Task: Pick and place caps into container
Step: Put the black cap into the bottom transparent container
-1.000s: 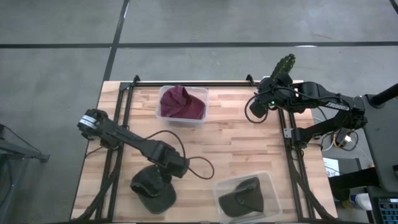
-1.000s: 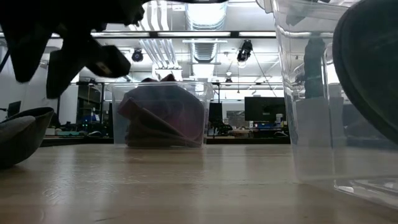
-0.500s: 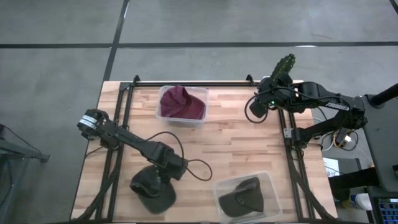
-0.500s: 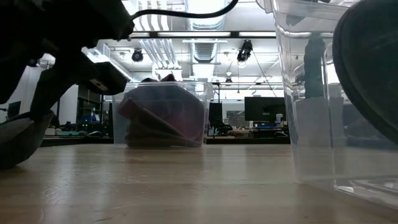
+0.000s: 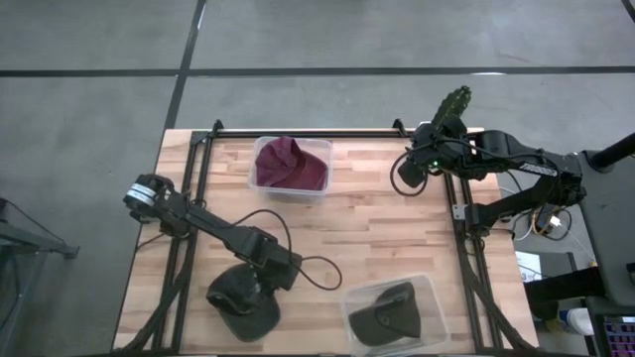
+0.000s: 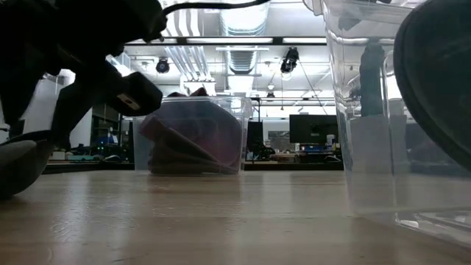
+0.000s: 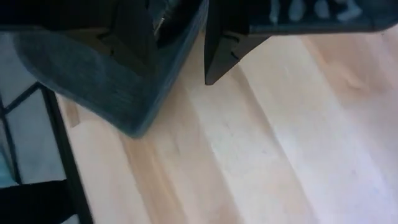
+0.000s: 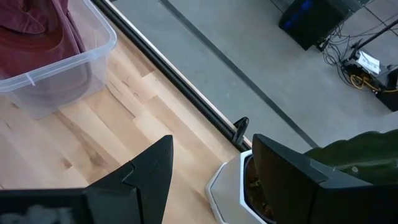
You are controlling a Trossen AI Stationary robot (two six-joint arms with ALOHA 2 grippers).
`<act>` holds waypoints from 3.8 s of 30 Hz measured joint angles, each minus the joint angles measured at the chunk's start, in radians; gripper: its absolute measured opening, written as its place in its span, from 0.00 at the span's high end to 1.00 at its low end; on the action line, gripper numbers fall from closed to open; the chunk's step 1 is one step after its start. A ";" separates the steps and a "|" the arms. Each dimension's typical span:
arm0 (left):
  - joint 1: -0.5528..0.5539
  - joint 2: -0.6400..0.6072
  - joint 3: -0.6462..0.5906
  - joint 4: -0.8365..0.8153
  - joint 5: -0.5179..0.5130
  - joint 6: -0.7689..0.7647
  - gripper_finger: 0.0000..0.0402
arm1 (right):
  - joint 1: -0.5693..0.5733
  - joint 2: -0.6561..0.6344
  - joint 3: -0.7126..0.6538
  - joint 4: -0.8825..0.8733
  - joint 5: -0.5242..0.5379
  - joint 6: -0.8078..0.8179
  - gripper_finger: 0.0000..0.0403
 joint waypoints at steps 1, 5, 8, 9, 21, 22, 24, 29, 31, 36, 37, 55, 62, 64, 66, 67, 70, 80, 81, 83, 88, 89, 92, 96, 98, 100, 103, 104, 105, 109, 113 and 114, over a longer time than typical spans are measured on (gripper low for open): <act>0.000 0.006 -0.001 0.000 0.017 0.009 0.70 | 0.000 0.000 0.000 0.000 0.000 0.000 0.47; 0.000 0.041 -0.007 -0.013 0.098 0.015 0.70 | 0.000 0.000 0.000 0.000 0.000 0.023 0.47; -0.004 0.073 -0.007 -0.024 0.126 0.017 0.70 | 0.000 0.000 0.000 0.000 0.000 0.041 0.47; -0.004 0.083 -0.007 -0.023 0.128 0.017 0.70 | 0.000 0.000 0.000 0.000 0.000 0.044 0.47; 0.008 0.076 0.007 -0.027 0.166 -0.092 0.97 | 0.000 0.000 0.000 -0.001 0.000 0.073 0.47; 0.011 0.074 0.009 -0.030 0.163 -0.110 0.97 | 0.000 0.000 0.000 -0.001 0.000 0.082 0.47; 0.022 0.070 0.015 -0.046 0.158 -0.155 0.98 | 0.000 0.000 0.000 -0.001 -0.001 0.091 0.47; 0.053 0.014 0.043 -0.091 0.097 -0.217 0.98 | 0.000 0.000 0.000 0.000 -0.026 0.099 0.47; 0.069 -0.019 0.049 -0.112 0.046 -0.219 0.98 | 0.000 0.000 0.000 0.000 -0.027 0.115 0.47; 0.129 -0.130 0.051 -0.144 -0.028 -0.308 0.98 | 0.000 0.000 0.000 0.000 -0.029 0.160 0.47; 0.141 -0.156 0.051 -0.156 -0.050 -0.331 0.98 | 0.000 0.000 0.000 0.000 -0.029 0.164 0.47; 0.259 -0.610 0.050 -0.176 -0.782 -0.623 0.99 | 0.005 0.000 0.002 0.312 -0.201 0.214 0.47; 0.259 -0.659 0.065 -0.146 -1.105 -0.653 0.99 | 0.005 0.000 -0.009 0.620 -0.318 0.243 0.47; 0.259 -0.667 0.067 -0.099 -1.157 -0.647 0.99 | 0.005 0.000 -0.015 0.712 -0.357 0.247 0.47; 0.259 -0.672 0.067 -0.028 -1.205 -0.614 0.99 | 0.006 0.004 -0.023 0.790 -0.368 0.258 0.47; 0.259 -0.672 0.067 0.012 -1.224 -0.583 0.99 | 0.009 0.008 -0.023 0.819 -0.370 0.275 0.47; 0.259 -0.672 0.068 0.144 -1.262 -0.462 0.99 | 0.021 0.023 -0.024 0.863 -0.371 0.288 0.47; 0.296 -0.665 0.068 0.380 -1.292 -0.193 0.99 | 0.084 0.133 -0.025 1.024 -0.366 0.158 0.47; 0.300 -0.665 0.068 0.381 -1.293 -0.193 0.99 | 0.093 0.147 -0.025 1.055 -0.365 0.132 0.47; 0.305 -0.667 0.068 0.381 -1.294 -0.192 0.99 | 0.102 0.175 -0.025 1.096 -0.363 0.101 0.47; 0.305 -0.674 0.072 0.407 -1.296 -0.155 0.99 | 0.100 0.230 -0.025 1.115 -0.355 0.108 0.47; 0.306 -0.675 0.074 0.408 -1.296 -0.148 0.99 | 0.100 0.239 -0.025 1.122 -0.355 0.108 0.47; 0.306 -0.675 0.085 0.407 -1.296 -0.122 0.99 | 0.103 0.261 -0.025 1.141 -0.356 0.109 0.47; 0.305 -0.677 0.097 0.407 -1.293 -0.109 0.99 | 0.101 0.288 -0.025 1.173 -0.355 0.104 0.47; 0.305 -0.677 0.105 0.407 -1.289 -0.109 0.99 | 0.100 0.293 -0.025 1.178 -0.355 0.104 0.47; 0.305 -0.677 0.112 0.407 -1.275 -0.109 0.99 | 0.101 0.293 -0.025 1.177 -0.346 0.097 0.47; 0.305 -0.678 0.121 0.408 -1.259 -0.109 0.99 | 0.105 0.292 -0.025 1.184 -0.324 0.040 0.47; 0.304 -0.678 0.122 0.408 -1.256 -0.109 0.99 | 0.105 0.291 -0.025 1.189 -0.325 0.016 0.47; 0.305 -0.678 0.122 0.412 -1.250 -0.111 0.99 | 0.106 0.291 -0.025 1.201 -0.328 -0.015 0.47; 0.305 -0.678 0.122 0.429 -1.238 -0.113 0.99 | 0.111 0.290 -0.019 1.235 -0.337 -0.094 0.47; 0.305 -0.678 0.122 0.429 -1.238 -0.100 0.99 | 0.110 0.291 -0.019 1.230 -0.340 -0.054 0.47; 0.305 -0.678 0.122 0.429 -1.238 -0.100 0.99 | 0.109 0.291 -0.019 1.230 -0.338 -0.040 0.47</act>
